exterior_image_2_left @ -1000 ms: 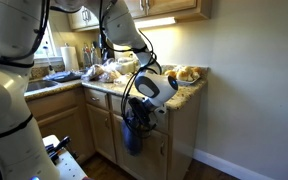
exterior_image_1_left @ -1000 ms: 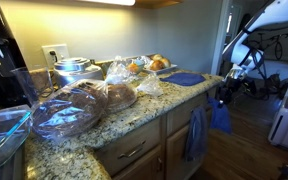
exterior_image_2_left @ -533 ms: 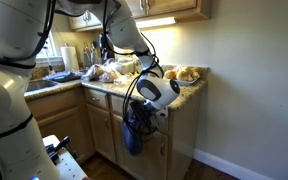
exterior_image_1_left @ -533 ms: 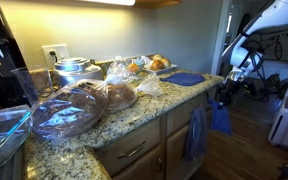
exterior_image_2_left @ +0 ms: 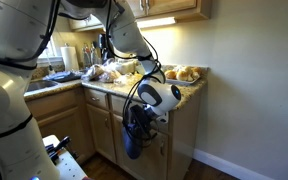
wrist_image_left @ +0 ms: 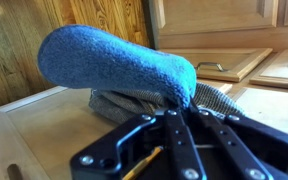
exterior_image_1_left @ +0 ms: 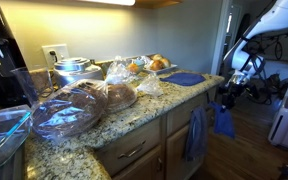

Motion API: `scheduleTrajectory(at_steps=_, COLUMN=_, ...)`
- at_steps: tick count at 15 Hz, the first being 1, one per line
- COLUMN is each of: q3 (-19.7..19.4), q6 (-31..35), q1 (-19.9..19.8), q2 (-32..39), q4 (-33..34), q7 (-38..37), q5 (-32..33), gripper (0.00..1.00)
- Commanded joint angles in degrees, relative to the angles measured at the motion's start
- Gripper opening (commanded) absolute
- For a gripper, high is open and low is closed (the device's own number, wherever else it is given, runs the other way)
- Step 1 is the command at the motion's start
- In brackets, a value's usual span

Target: Pick up the blue towel from the countertop and hang it on the bottom cabinet.

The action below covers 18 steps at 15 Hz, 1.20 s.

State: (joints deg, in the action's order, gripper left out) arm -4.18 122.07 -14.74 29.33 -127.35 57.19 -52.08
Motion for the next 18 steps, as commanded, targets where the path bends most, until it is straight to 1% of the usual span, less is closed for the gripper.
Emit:
scheduleTrajectory(at_steps=1, q3=0.0, q6=-0.8, q1=-0.9, q2=0.3, q4=0.5, q7=0.5, q5=-1.0, gripper=0.35)
scheduleTrajectory(at_steps=2, q3=0.1, q6=-0.3, q1=-0.8, q2=-0.2, q4=0.2, q7=1.0, q5=-0.9, gripper=0.36)
scheduleTrajectory(at_steps=5, q3=-0.2, q6=0.5, q1=-0.3, q2=-1.4, q4=-0.6, q7=0.4, q5=-0.5, gripper=0.53)
scheduleTrajectory(at_steps=12, q3=-0.4, q6=1.2, q1=-0.3, q2=-4.5, q4=-3.0, q7=2.1, q5=-0.6, gripper=0.99)
scheduleTrajectory(at_steps=15, q3=-0.6, q6=0.7, q1=-0.3, q2=-5.1, q4=-3.3, q7=2.0, q5=-0.5, gripper=1.00)
scheduleTrajectory(at_steps=18, q3=-1.9, q6=2.1, q1=1.3, q2=-7.4, q4=-5.1, q7=-1.7, q5=2.4, gripper=1.00)
